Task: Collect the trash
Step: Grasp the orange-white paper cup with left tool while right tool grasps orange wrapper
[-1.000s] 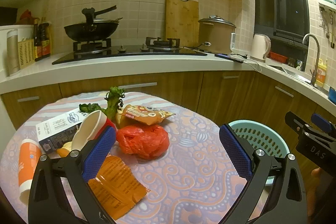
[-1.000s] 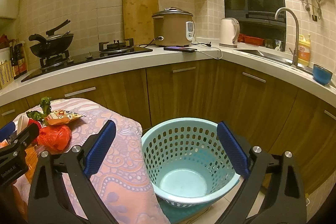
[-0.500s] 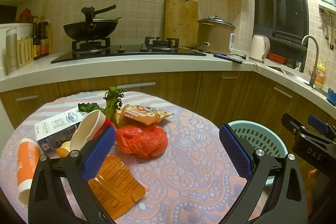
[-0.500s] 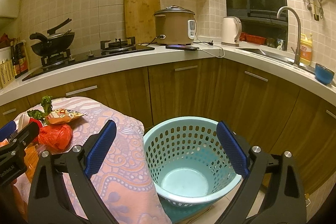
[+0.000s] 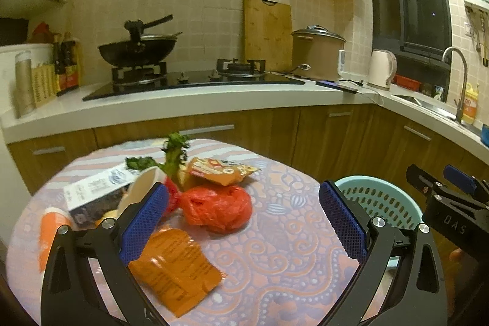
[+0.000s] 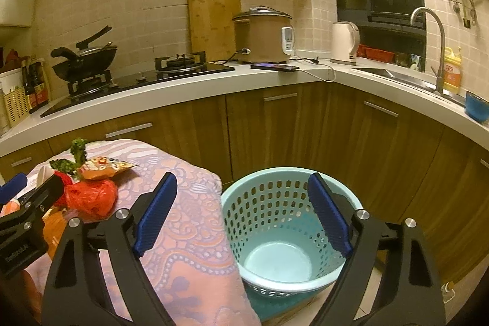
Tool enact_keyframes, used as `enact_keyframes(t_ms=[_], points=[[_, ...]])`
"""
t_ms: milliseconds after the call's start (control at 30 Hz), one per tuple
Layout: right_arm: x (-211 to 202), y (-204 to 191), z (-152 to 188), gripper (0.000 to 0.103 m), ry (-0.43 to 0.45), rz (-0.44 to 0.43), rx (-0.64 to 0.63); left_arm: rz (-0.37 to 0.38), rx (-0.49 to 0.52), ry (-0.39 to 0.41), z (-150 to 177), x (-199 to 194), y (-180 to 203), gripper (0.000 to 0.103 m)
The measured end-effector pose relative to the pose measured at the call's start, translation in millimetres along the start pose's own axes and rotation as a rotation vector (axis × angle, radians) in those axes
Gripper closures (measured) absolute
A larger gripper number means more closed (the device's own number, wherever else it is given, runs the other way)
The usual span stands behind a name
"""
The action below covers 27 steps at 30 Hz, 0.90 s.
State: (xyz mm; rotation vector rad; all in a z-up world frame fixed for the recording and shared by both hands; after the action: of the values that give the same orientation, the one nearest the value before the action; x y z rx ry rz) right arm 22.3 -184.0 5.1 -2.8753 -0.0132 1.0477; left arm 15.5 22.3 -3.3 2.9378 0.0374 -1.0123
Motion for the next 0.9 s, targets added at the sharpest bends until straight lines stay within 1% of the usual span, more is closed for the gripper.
enact_keyframes(t_ms=[33,167,233,367,400,433,500,567,633,667,800,867,900], points=[[-0.2,-3.3,0.9,0.024,-0.003,-0.01,-0.005,-0.009,-0.002,0.0,0.1,-2.7,-2.2,0.008],[2.1,-18.8,4.4,0.025,-0.033,-0.069,-0.039,-0.007,-0.027,-0.002,4.4,-16.1,-20.0,0.008],[6.2,-33.6,7.2,0.025,-0.069,-0.114,-0.085,-0.034,-0.045,-0.004,5.8,-21.5,-31.6,0.008],[7.9,-64.6,16.5,0.025,-0.099,-0.174,-0.155,-0.106,-0.109,-0.016,10.3,-32.6,-64.9,0.008],[7.6,-73.5,18.5,0.028,-0.103,-0.188,-0.171,-0.136,-0.133,-0.023,12.2,-36.2,-77.8,0.008],[7.8,-82.7,20.5,0.035,-0.109,-0.199,-0.191,-0.16,-0.152,-0.028,14.4,-38.9,-87.7,0.008],[9.2,-98.5,23.9,0.041,-0.128,-0.226,-0.227,-0.2,-0.187,-0.041,18.4,-43.5,-106.6,0.008],[10.4,-114.5,27.6,0.044,-0.15,-0.267,-0.25,-0.241,-0.227,-0.052,24.0,-48.5,-129.7,0.008],[12.2,-130.6,30.3,0.05,-0.174,-0.307,-0.272,-0.275,-0.266,-0.073,30.3,-50.4,-149.0,0.008],[12.7,-136.6,30.6,0.05,-0.185,-0.321,-0.282,-0.288,-0.29,-0.084,34.6,-51.0,-161.5,0.008],[17.7,-168.9,41.1,0.05,-0.244,-0.393,-0.343,-0.307,-0.374,-0.134,50.3,-49.8,-200.0,0.008],[21.6,-179.2,44.7,0.05,-0.27,-0.411,-0.363,-0.296,-0.413,-0.16,57.2,-46.9,-216.7,0.008],[24.8,-185.6,47.0,0.05,-0.287,-0.425,-0.373,-0.277,-0.434,-0.175,61.1,-45.2,-225.7,0.008]])
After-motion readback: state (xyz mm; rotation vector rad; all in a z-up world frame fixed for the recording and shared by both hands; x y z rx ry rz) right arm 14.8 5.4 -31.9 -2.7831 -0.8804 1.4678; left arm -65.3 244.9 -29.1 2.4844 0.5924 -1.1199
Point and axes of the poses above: each gripper's, at about its wrist camera, not at the fingertips, and x roughly the way its jaws point, y to its right, z to its underside, the point moved 3 cm from there along x, roughly the way its jaws point, and after that the axes turned 15 degrees about -y, right-handed, at the moved point
